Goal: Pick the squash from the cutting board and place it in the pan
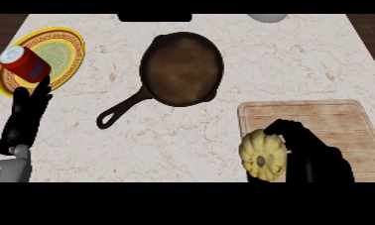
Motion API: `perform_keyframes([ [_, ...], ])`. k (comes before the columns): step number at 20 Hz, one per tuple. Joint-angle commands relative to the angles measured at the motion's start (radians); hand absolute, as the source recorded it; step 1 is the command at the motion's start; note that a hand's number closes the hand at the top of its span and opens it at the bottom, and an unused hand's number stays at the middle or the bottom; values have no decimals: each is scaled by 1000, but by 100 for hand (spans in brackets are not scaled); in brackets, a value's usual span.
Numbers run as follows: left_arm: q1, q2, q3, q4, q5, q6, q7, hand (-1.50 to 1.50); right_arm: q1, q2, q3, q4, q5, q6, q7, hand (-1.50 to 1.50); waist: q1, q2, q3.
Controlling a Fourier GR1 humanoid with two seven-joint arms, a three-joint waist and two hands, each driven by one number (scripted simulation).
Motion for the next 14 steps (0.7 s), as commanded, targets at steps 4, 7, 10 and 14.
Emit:
perform_keyframes([
  [4, -14, -1, 16, -43, 5, -10, 43, 0, -273, 159, 1, 174, -5, 2, 113, 150, 11, 4, 1],
  [7, -43, -28, -4, 59, -26, 1, -24, 0, -333, 161, -137, 328, -94, -155, 22, 150, 9, 8, 1],
  [10, -16, -5, 10, -13, -2, -27, 12, 0, -426, 162, -200, 491, -178, -264, 18, 150, 20, 7, 1],
  [14, -77, 1, 17, 50, -5, -33, 4, 0, -631, 162, -282, 702, -292, -365, 44, 150, 31, 12, 1],
])
